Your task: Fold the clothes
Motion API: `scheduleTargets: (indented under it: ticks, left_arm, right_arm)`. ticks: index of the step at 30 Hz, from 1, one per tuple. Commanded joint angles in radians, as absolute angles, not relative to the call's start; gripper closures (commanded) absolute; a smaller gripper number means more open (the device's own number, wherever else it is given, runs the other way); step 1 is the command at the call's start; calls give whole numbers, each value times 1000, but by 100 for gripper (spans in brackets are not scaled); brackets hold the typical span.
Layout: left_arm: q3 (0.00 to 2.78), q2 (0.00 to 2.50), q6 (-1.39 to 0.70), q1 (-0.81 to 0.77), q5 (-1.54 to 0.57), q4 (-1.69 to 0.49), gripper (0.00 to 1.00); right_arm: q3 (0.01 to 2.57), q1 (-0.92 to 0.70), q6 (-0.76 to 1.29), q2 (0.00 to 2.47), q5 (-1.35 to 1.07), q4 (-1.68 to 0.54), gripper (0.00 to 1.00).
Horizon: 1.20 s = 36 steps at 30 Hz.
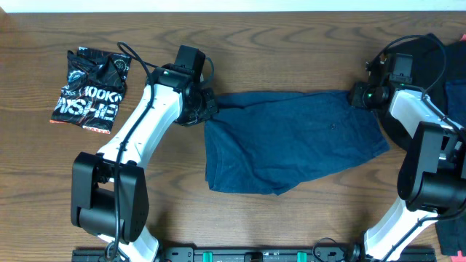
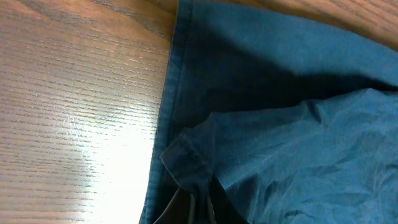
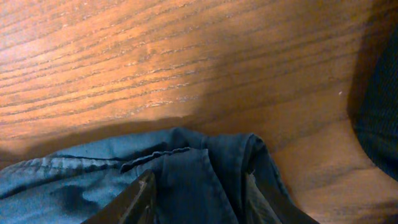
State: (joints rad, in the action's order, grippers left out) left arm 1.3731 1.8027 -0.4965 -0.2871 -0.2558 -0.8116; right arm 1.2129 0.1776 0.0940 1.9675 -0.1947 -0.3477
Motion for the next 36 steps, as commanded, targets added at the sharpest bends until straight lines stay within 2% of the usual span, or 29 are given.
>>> scheduleTargets:
  ticks: [1,14,15,17,20,29,36]
  left_arm:
    - [1387,1799,-483,-289,-254,-818,94]
    - [1387,1799,-483,-289,-253,-817,94]
    - [1387,1799,-483,-289,-253,-818,94]
    - [1387,1799,-483,-289,-253,-818,94]
    - [1387,1799,-483,-289,-253,-813,94]
    - [1387,1785,-436,-287,-250,-794,94]
    - [1387,1671,-256,-286,-250,-794,94]
  right_arm:
    - [1223,172,89,1924,-214,-356,56]
    - [1223,169,96,1909,-214,-480,59]
    - [1223,169,96,1909,-214,-480,62]
    - [1223,169,96,1909,-214,-479,73]
    - [1223,169,96,1909,-213,-462,99]
    - [1232,174,99,1818,-187,-484,99]
    - [1232,176,97,1609,-144,-609,99]
